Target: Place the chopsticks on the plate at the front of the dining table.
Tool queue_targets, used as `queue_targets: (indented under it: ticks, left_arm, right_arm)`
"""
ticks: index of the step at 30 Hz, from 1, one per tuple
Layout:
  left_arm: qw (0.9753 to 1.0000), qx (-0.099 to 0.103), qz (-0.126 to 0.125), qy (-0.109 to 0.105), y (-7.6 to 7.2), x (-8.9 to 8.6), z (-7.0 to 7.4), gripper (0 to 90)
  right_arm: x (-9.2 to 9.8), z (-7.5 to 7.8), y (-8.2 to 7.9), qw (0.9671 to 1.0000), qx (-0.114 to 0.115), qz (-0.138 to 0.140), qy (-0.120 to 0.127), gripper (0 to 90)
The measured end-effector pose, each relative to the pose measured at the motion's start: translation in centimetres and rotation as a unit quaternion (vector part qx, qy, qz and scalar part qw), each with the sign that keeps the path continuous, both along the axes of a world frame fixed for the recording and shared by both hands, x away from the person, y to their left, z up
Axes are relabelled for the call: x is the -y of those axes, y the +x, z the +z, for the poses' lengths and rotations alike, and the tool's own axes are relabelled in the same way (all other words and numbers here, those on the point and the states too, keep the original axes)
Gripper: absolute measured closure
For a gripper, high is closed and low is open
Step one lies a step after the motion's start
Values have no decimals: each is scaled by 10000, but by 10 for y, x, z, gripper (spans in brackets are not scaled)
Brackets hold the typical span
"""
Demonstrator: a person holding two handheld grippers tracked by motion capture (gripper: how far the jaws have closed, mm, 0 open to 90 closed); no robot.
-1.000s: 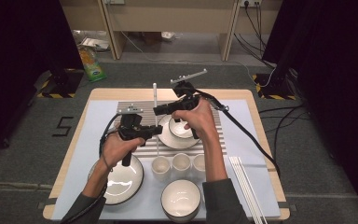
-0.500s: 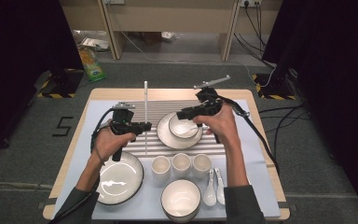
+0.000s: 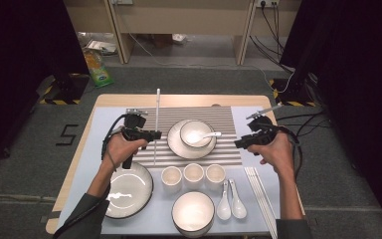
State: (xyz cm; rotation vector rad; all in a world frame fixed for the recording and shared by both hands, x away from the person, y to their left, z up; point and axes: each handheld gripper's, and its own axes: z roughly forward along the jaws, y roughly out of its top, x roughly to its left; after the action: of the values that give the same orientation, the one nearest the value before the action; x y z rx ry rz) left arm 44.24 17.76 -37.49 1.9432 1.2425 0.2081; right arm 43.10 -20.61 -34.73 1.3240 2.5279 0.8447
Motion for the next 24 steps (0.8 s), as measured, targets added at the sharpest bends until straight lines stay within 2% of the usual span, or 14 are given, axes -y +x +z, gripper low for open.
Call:
queue_targets:
  ticks: [4,12,19,24]
  left_arm:
    - [10000,-72,34,15,5,4,-4,850]
    - [9998,-196,-10,105,9,9,-12,850]
    - [9995,-272,46,123,13,7,-18,850]
    - [9994,-319,75,111,16,6,-21,850]
  right_arm:
    - [15,-17,-5,9993,-99,-144,-336,609]
    - [34,-41,-9,9970,-292,-386,-605,599]
    - [50,-59,-8,9951,-449,-659,-581,588]
    - [66,-73,-10,9919,-597,-929,-622,587]
